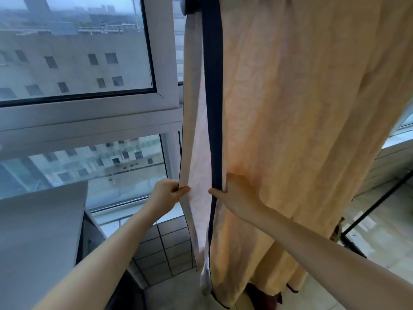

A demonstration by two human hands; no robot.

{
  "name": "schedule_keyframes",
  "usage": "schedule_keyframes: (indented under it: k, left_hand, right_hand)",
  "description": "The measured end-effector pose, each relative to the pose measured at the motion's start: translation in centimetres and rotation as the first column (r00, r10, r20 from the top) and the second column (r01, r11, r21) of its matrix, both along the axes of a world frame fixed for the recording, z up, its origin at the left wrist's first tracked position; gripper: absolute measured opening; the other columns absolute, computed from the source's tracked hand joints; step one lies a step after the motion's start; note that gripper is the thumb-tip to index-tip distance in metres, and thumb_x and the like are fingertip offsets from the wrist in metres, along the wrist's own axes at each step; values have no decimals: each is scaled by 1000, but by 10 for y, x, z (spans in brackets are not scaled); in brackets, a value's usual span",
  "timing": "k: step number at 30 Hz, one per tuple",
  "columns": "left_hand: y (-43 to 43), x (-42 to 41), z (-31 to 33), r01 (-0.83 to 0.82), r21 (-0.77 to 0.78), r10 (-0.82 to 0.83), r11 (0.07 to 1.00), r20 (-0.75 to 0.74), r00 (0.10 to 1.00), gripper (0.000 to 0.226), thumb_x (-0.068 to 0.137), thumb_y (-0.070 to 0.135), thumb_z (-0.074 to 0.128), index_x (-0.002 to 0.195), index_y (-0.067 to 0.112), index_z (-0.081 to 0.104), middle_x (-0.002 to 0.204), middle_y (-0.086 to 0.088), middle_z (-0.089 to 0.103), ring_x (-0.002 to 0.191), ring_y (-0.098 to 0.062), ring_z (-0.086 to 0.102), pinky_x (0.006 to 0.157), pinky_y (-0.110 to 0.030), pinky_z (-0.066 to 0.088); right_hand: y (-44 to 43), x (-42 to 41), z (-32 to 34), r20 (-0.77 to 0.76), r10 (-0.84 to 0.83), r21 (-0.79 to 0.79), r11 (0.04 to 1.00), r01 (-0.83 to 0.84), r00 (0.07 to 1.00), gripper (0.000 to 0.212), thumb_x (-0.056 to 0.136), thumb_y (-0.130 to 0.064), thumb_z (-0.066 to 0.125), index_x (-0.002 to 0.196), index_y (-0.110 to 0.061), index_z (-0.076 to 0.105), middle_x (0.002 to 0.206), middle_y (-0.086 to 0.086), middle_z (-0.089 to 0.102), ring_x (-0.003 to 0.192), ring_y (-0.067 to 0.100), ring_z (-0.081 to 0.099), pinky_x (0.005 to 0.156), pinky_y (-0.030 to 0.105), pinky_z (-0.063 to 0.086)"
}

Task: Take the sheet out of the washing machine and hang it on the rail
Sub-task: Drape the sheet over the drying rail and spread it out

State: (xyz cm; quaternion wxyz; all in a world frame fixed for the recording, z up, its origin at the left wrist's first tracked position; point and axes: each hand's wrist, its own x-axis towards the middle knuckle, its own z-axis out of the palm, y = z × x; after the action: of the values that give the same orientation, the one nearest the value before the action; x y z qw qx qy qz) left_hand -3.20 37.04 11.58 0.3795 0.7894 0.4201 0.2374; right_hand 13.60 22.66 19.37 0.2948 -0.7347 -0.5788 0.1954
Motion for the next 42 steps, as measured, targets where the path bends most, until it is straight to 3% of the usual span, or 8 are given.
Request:
schedule_keyframes:
  k: [8, 11, 13, 17, 28, 32, 36, 42]
  left_hand:
    - [-10, 7, -2, -2, 68, 6, 998, -63, 998, 43, 90, 26, 65, 68, -10, 58, 67, -23, 60, 59, -26, 53, 65, -43, 52]
    - [-6, 0, 9, -55, 183, 54, 982, 10, 998, 42, 90, 26, 64, 68, -10, 61, 70, -25, 64, 62, -35, 60, 65, -45, 53]
    - [-6, -5, 12, -32, 271, 43, 962, -36, 998, 44, 90, 24, 65, 61, -7, 55, 57, -21, 55, 52, -30, 47, 54, -39, 44]
    - [-13, -11, 10, 21, 334, 16, 942, -109, 994, 46, 88, 19, 67, 53, 6, 41, 51, -6, 35, 51, -19, 27, 53, -30, 25]
    - [-34, -7, -9, 14, 163, -1, 986, -84, 996, 43, 88, 23, 67, 51, 14, 45, 53, 1, 37, 51, -15, 30, 52, -24, 26]
    - [-33, -4, -19, 15, 2, -15, 1000, -54, 998, 32, 87, 25, 67, 70, -2, 66, 70, -17, 65, 64, -29, 59, 66, -39, 50]
    - [-40, -8, -29, 8, -38, -7, 999, 21, 1000, 21, 87, 29, 67, 79, 10, 72, 81, -9, 71, 77, -28, 67, 76, -51, 55]
    - [-67, -8, -37, -25, -97, 30, 995, 51, 998, 11, 88, 17, 66, 85, 13, 76, 77, 1, 74, 70, -11, 66, 67, -29, 54]
  right_hand:
    - [0, 3, -18, 190, -42, -67, 996, 56, 981, 32, 95, -33, 54, 77, -6, 57, 69, 1, 54, 70, 19, 57, 63, 28, 45]
    - [2, 9, -20, 349, -30, -143, 986, 84, 937, 29, 99, -29, 46, 86, -5, 57, 86, 8, 61, 81, 21, 57, 68, 27, 39]
    - [2, 11, -26, 344, -71, -148, 981, 128, 936, 28, 100, -28, 46, 97, -4, 60, 95, 10, 63, 84, 21, 58, 68, 27, 39]
    - [3, 12, -29, 351, -136, -65, 984, 169, 927, 22, 97, -30, 51, 87, -12, 59, 74, -2, 53, 68, 17, 54, 60, 26, 38]
    - [-5, -4, -31, 254, -39, -9, 999, 42, 966, 40, 95, -36, 53, 60, -24, 37, 60, -10, 41, 53, 3, 39, 49, 20, 32]
    - [-8, -7, -40, 110, -13, 67, 998, 6, 994, 26, 95, -33, 53, 78, -14, 57, 66, -1, 55, 59, 13, 54, 61, 31, 49]
    - [-15, -9, -51, 72, -3, 105, 994, -5, 997, 22, 98, -32, 49, 95, -14, 61, 72, 1, 61, 62, 15, 59, 61, 29, 50]
    - [-17, -7, -76, 167, -174, 100, 982, 159, 970, 24, 96, -40, 48, 78, -25, 47, 57, -8, 47, 49, 8, 47, 50, 24, 41]
